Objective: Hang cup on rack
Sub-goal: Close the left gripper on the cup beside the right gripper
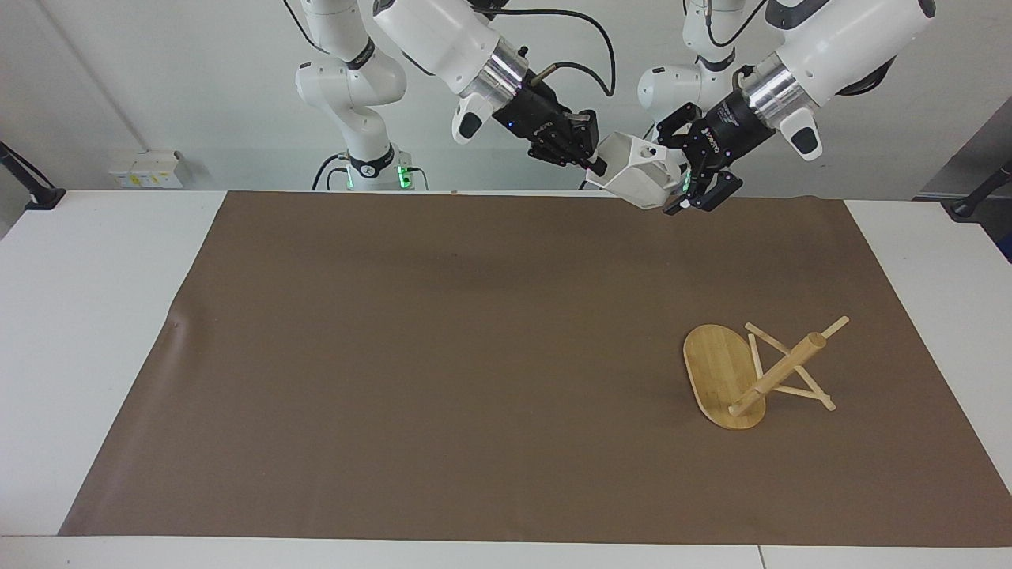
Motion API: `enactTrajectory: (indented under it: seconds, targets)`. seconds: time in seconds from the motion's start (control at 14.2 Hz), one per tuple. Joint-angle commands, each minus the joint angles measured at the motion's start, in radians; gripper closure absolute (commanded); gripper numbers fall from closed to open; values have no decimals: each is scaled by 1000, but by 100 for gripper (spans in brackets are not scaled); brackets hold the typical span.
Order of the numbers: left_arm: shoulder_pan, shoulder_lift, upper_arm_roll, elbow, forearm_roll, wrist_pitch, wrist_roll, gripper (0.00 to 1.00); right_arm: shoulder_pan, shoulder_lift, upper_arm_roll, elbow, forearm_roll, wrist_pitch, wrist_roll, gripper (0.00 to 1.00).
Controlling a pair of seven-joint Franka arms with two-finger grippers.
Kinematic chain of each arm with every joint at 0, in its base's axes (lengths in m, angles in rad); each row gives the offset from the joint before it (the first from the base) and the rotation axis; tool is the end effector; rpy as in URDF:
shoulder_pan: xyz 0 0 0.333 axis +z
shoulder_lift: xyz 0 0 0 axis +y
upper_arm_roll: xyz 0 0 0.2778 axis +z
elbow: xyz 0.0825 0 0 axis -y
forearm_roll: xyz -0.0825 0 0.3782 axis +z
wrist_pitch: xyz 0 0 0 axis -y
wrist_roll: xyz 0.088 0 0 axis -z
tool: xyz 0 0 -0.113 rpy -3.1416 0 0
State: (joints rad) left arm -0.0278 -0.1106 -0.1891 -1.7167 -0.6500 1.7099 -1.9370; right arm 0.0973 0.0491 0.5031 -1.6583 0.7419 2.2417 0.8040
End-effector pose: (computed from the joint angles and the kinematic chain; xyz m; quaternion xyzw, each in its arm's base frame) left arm 0.5062 -0.1785 0.6020 0.5982 0.7381 -0.2483 0.1890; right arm 0.4981 0.3608 0.5972 -0.8748 0.2347 0.0337 0.4225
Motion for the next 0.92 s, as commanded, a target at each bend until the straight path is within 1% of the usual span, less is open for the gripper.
enactTrajectory:
  seconds: [0.0,0.42,0.49,0.63,0.78,0.85]
  targets:
    - [-30,-15,8,-27,-16,19,-16,0,-8,-6,9,-8,30,9,1,100]
    - [-32,-15,8,-27,-16,31,-26,0,-8,-6,8,-8,28,9,1,100]
    - [-32,-15,7,-29,-16,33,-27,15,-8,-6,8,-8,28,9,1,100]
    - [-32,-15,8,-29,-16,33,-27,54,-8,-6,8,-8,28,9,1,100]
    - [-32,-15,7,-29,-16,36,-26,87,-8,-6,8,-8,28,9,1,100]
    - [-32,-15,8,-29,-14,37,-28,100,-8,-6,9,-8,30,9,1,100]
